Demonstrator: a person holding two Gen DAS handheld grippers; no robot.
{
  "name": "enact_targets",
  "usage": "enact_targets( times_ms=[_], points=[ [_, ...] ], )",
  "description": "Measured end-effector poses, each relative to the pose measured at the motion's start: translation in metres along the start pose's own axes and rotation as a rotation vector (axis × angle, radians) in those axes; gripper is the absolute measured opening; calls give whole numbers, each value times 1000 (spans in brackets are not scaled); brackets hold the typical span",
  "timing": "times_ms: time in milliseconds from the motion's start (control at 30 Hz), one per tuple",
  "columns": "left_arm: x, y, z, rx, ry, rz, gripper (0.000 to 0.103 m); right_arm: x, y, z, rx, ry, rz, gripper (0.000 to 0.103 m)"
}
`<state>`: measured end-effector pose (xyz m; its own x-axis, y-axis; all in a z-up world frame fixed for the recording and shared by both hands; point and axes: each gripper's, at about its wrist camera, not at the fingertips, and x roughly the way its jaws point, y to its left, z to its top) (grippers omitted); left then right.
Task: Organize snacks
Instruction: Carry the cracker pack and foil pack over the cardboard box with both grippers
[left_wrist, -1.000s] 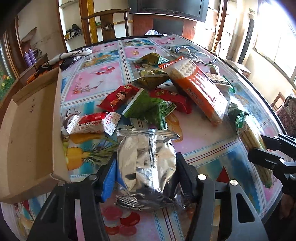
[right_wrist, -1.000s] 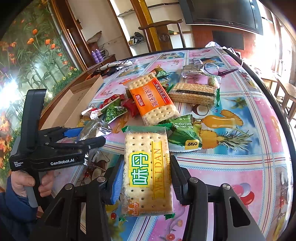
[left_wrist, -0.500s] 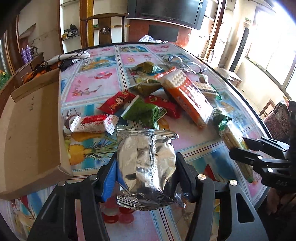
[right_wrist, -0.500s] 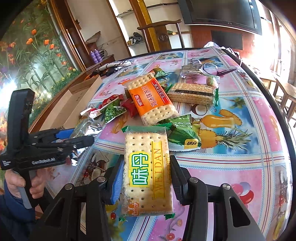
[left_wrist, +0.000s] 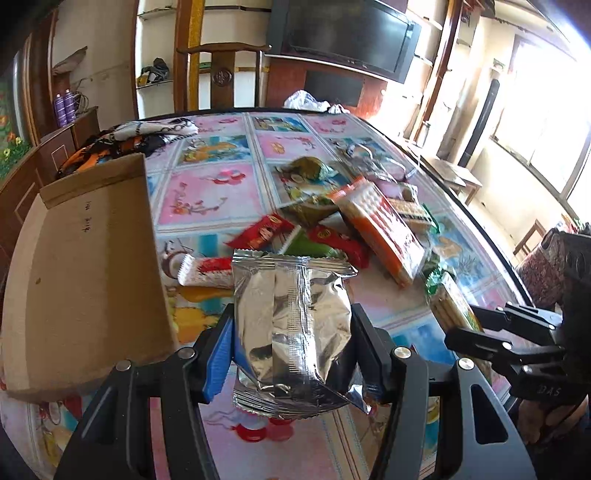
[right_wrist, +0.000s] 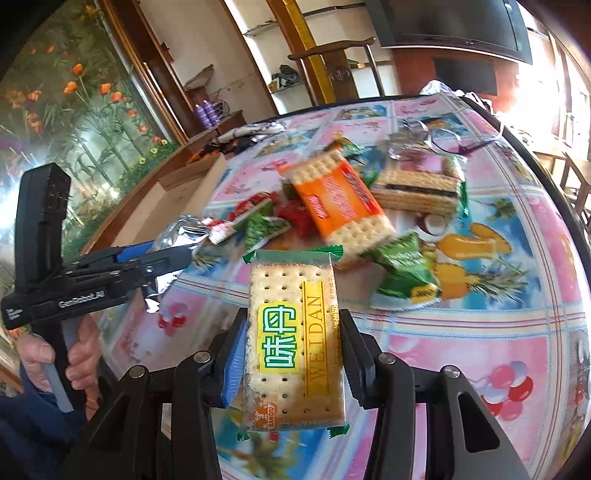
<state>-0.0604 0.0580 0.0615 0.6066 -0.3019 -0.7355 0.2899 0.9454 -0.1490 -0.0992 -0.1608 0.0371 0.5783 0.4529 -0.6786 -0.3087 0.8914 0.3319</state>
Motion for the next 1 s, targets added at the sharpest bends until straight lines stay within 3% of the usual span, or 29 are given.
enact_targets(
  times_ms=[533, 1000],
  points=[
    [-20, 73, 12, -142, -61, 40, 58, 21, 48, 32, -13, 23, 74, 50],
    [-31, 148, 51, -260, -129, 138, 58, 48, 95, 77, -31, 30, 120, 50]
  ],
)
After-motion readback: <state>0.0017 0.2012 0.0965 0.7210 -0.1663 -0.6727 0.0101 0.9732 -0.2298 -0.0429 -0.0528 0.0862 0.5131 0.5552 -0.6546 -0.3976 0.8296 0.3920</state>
